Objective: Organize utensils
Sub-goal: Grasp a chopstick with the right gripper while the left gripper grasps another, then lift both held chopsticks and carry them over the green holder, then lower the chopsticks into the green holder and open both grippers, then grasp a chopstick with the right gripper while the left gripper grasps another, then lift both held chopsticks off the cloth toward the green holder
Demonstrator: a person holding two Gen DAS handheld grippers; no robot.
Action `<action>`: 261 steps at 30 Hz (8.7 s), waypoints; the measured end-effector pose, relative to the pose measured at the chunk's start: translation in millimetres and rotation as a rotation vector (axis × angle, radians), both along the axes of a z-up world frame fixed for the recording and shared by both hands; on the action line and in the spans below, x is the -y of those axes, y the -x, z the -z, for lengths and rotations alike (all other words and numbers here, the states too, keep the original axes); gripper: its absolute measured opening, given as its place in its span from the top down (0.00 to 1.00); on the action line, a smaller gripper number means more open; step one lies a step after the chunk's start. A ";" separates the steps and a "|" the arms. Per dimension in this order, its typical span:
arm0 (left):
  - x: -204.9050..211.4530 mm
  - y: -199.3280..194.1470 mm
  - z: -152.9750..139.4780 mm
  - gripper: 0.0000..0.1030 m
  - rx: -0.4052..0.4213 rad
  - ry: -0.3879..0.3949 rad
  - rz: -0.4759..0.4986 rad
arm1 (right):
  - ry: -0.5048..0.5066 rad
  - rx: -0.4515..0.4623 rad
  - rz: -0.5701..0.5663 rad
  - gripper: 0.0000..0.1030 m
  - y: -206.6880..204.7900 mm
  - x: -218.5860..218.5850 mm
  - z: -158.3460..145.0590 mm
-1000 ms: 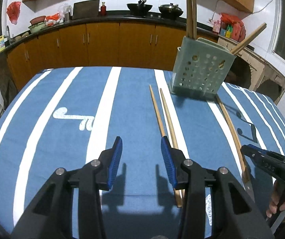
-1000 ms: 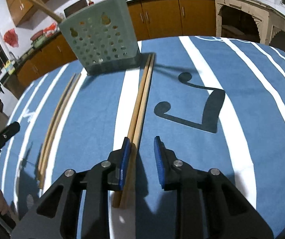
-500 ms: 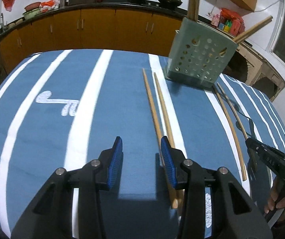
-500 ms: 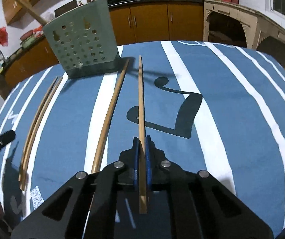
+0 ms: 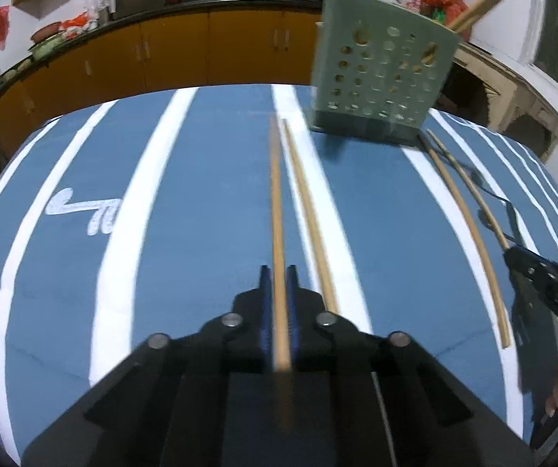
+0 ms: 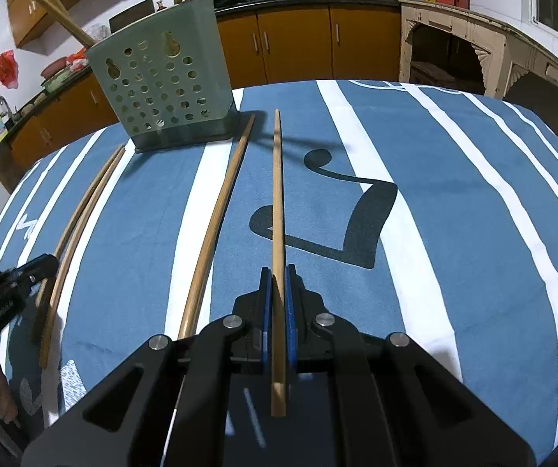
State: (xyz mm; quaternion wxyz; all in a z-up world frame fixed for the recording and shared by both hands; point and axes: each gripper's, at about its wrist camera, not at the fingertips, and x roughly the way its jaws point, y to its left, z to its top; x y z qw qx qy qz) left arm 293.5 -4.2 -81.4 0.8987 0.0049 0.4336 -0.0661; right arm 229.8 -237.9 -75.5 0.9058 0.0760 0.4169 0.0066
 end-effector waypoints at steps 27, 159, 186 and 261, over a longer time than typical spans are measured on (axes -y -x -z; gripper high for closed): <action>-37.3 2.5 -0.2 0.82 0.009 -0.039 0.023 | 0.014 0.009 0.021 0.92 0.9 23.1 1.5; 52.1 -112.0 -220.9 0.90 0.604 0.200 -0.044 | -0.141 0.595 -0.044 0.92 -78.5 -15.8 -200.8; -34.5 26.2 -163.5 0.62 0.414 0.152 -0.119 | -0.130 0.378 0.047 0.67 21.7 18.5 -128.5; -9.7 -0.4 -0.4 0.87 0.015 -0.064 0.072 | -0.024 0.016 0.021 0.91 -1.7 15.6 1.0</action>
